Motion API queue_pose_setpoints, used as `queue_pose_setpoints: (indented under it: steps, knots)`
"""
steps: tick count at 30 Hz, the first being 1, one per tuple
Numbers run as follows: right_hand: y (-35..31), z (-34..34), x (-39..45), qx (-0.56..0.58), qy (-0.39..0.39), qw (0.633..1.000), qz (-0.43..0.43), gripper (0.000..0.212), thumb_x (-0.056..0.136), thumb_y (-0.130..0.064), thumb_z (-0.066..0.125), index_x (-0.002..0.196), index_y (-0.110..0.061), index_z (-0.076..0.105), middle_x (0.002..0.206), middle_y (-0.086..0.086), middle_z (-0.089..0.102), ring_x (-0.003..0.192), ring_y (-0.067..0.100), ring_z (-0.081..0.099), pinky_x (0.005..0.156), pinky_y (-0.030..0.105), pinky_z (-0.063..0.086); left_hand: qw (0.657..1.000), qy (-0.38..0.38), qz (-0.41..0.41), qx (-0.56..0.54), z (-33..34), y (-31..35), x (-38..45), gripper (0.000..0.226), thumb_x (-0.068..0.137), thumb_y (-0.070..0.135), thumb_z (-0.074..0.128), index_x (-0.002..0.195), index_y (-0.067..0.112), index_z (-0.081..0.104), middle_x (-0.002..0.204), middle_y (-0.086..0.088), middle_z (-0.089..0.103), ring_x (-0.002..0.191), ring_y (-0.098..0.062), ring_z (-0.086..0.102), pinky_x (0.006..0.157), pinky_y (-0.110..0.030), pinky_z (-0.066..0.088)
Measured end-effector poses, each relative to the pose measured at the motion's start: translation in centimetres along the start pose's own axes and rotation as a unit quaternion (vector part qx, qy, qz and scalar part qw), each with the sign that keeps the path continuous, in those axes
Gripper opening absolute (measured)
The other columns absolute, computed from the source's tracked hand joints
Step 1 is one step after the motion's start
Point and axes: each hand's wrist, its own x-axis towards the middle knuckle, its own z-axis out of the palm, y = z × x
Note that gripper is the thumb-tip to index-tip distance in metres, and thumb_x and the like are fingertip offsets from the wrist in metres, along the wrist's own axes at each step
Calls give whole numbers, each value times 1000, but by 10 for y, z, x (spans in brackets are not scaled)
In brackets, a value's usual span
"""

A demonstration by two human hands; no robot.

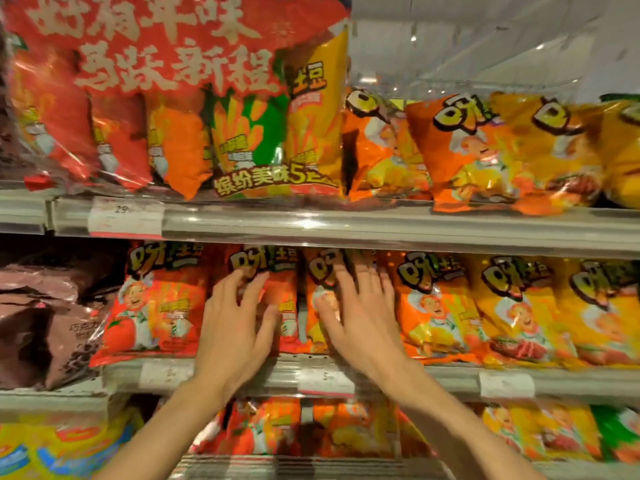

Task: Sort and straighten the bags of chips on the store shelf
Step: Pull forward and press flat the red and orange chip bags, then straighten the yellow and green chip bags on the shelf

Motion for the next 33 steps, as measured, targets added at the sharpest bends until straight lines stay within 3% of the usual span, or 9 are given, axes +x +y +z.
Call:
queue_pose_setpoints:
  steps: [6, 10, 12, 19, 22, 25, 29, 33]
  knots:
    - [117, -41, -10, -16, -10, 993, 114, 60, 89, -50, 45, 124, -2, 57, 117, 28, 57, 112, 44, 51, 94, 51, 44, 993, -36, 31, -109, 51, 120, 5, 37, 93, 34, 54, 125, 17, 57, 125, -5, 51, 114, -26, 54, 92, -37, 46]
    - [167, -64, -10, -5, -103, 980, 168, 60, 96, -45, 51, 137, -3, 44, 131, 26, 48, 124, 42, 44, 103, 42, 36, 974, -133, -36, -179, 78, 181, 17, 47, 95, 34, 58, 139, 26, 47, 131, 0, 45, 122, -19, 48, 103, -26, 35]
    - [177, -69, -11, 3, -130, 978, 161, 61, 95, -44, 53, 141, -7, 39, 136, 22, 47, 128, 37, 44, 104, 38, 36, 967, -175, -61, -176, 87, 198, 25, 55, 95, 35, 59, 145, 27, 38, 139, -2, 40, 130, -22, 44, 108, -28, 33]
    - [178, -75, -7, 50, -191, 966, 167, 67, 95, -47, 54, 146, -10, 31, 140, 16, 48, 129, 33, 47, 99, 37, 42, 917, -286, -173, -219, 106, 211, 56, 62, 95, 43, 57, 149, 30, 29, 146, -5, 42, 137, -27, 41, 112, -35, 35]
    - [178, -73, -4, 97, -231, 949, 191, 77, 95, -48, 55, 153, -13, 19, 153, 15, 31, 137, 33, 40, 104, 38, 40, 894, -305, -200, -261, 108, 205, 63, 63, 92, 42, 62, 146, 32, 31, 140, -3, 51, 129, -25, 49, 110, -44, 41]
    - [183, -72, -3, 138, -237, 940, 201, 83, 91, -49, 61, 154, -18, 16, 156, 13, 20, 138, 34, 38, 107, 40, 39, 877, -325, -199, -292, 105, 201, 67, 72, 93, 31, 67, 151, 31, 25, 142, 5, 45, 131, -17, 43, 109, -33, 38]
    - [191, -73, -3, 189, -228, 932, 208, 89, 86, -47, 69, 154, -25, 16, 155, 10, 21, 138, 30, 37, 105, 37, 41, 857, -333, -207, -334, 105, 196, 71, 82, 87, 24, 75, 151, 34, 24, 137, 12, 44, 130, -13, 41, 105, -28, 40]
    - [193, -76, -1, 204, -254, 928, 183, 97, 83, -50, 73, 156, -33, 11, 157, 3, 30, 127, 20, 47, 91, 29, 47, 848, -318, -232, -355, 111, 196, 72, 71, 79, 14, 82, 123, 45, 35, 117, 17, 49, 117, -10, 43, 96, -28, 44]
